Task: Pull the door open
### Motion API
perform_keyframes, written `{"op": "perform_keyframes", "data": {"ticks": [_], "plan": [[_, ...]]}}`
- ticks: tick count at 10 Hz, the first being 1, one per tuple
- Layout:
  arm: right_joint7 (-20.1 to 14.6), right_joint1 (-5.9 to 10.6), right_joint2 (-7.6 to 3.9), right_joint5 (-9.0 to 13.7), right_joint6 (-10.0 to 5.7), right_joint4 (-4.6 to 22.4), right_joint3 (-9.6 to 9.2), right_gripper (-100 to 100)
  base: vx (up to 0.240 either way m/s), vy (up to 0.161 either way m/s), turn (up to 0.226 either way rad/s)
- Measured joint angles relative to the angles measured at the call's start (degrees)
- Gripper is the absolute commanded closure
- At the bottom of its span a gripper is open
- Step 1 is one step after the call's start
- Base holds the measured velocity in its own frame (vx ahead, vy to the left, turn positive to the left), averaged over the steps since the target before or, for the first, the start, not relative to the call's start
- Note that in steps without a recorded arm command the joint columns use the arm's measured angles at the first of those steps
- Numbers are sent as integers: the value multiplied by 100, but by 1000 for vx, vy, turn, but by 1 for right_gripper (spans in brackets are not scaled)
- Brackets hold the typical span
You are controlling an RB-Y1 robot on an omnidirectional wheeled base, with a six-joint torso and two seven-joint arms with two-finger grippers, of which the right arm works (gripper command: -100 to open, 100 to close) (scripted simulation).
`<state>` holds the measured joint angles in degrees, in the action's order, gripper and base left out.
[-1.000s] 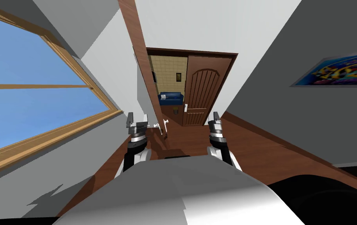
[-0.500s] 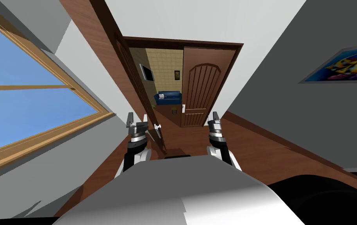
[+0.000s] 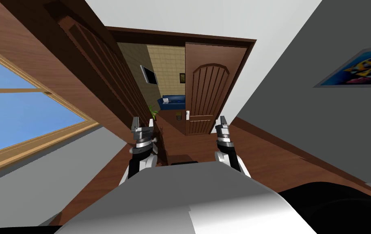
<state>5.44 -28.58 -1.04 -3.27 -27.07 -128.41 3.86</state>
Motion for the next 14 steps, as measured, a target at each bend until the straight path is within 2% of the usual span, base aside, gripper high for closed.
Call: {"op": "perform_keyframes", "data": {"ticks": [2, 7, 11, 14], "plan": [[18, 75, -56, 0, -6, 74, -17, -100, 209, -201, -13], [93, 407, -246, -2, 14, 362, -64, -100, 184, -161, -9], [194, 792, -411, -10, 37, 674, -130, -100, 50, -63, 7], [260, 1077, -506, -9, 22, 937, -153, -100, -13, -1, 23]]}}
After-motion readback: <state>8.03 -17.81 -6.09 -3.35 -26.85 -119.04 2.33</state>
